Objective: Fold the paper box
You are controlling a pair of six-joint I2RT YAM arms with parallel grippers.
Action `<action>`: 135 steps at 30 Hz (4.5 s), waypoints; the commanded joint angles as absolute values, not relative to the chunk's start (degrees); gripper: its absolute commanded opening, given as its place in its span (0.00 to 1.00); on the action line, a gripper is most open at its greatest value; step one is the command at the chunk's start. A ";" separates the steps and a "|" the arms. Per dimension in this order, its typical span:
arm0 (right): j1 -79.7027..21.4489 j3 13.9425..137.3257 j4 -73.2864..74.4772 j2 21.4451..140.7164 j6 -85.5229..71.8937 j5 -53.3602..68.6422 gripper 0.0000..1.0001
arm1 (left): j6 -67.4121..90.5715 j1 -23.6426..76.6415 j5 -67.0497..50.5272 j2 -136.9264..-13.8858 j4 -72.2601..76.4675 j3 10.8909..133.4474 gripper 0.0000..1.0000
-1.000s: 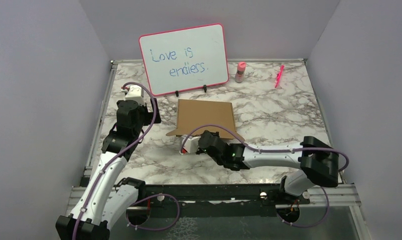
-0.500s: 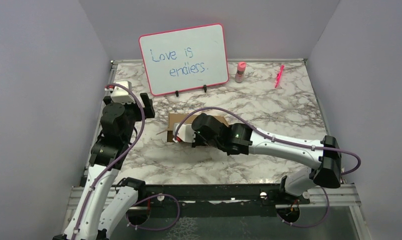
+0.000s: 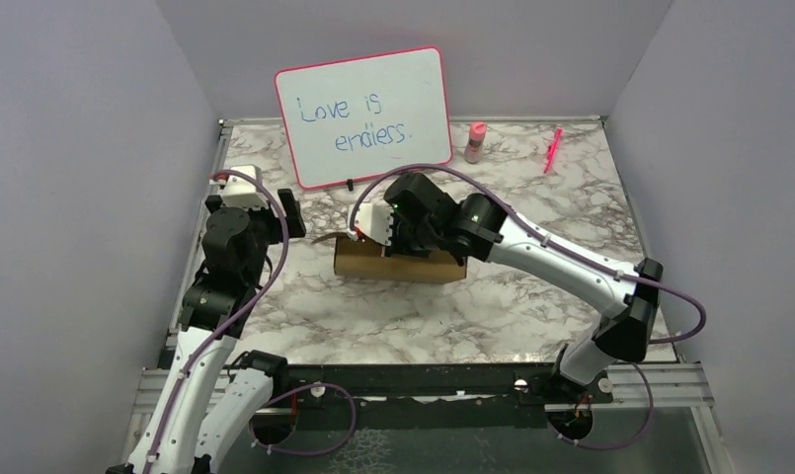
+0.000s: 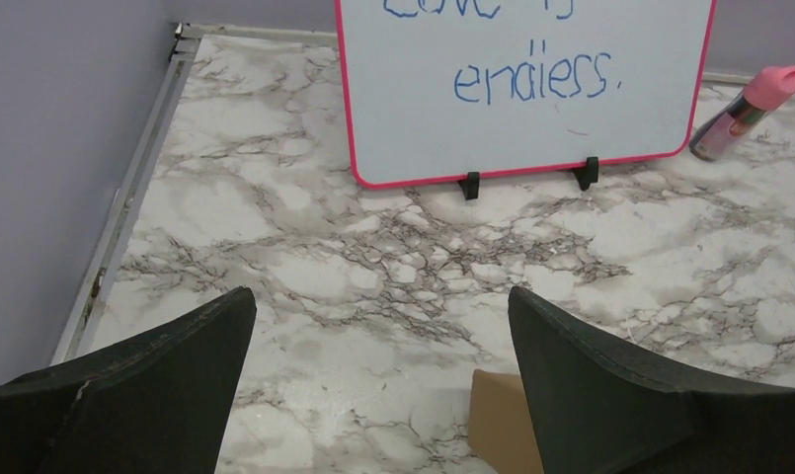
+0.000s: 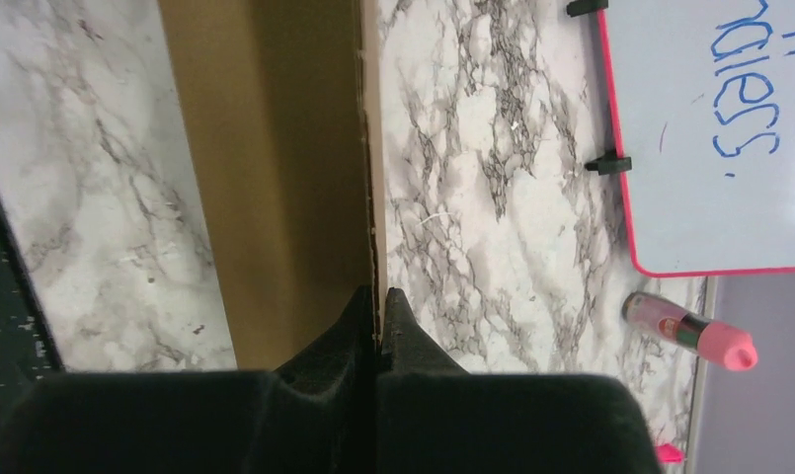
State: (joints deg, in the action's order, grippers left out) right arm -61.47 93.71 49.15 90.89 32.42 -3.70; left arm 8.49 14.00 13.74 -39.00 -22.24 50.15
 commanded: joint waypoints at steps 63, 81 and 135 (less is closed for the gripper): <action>-39.89 68.60 34.13 65.13 5.48 -6.86 0.54 | 2.10 14.22 -7.31 -53.28 -27.69 56.29 0.84; -36.65 68.70 33.73 68.15 2.85 1.65 0.48 | 0.56 14.16 -11.48 -56.44 -29.66 58.74 0.76; -36.65 74.48 38.93 73.75 -31.92 -5.59 0.07 | 20.17 14.24 -17.04 -55.34 -31.57 57.37 0.13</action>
State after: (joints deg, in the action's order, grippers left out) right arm -36.77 74.00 40.18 73.52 -27.20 -4.29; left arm 17.15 14.00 -17.15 -57.12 -33.54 58.54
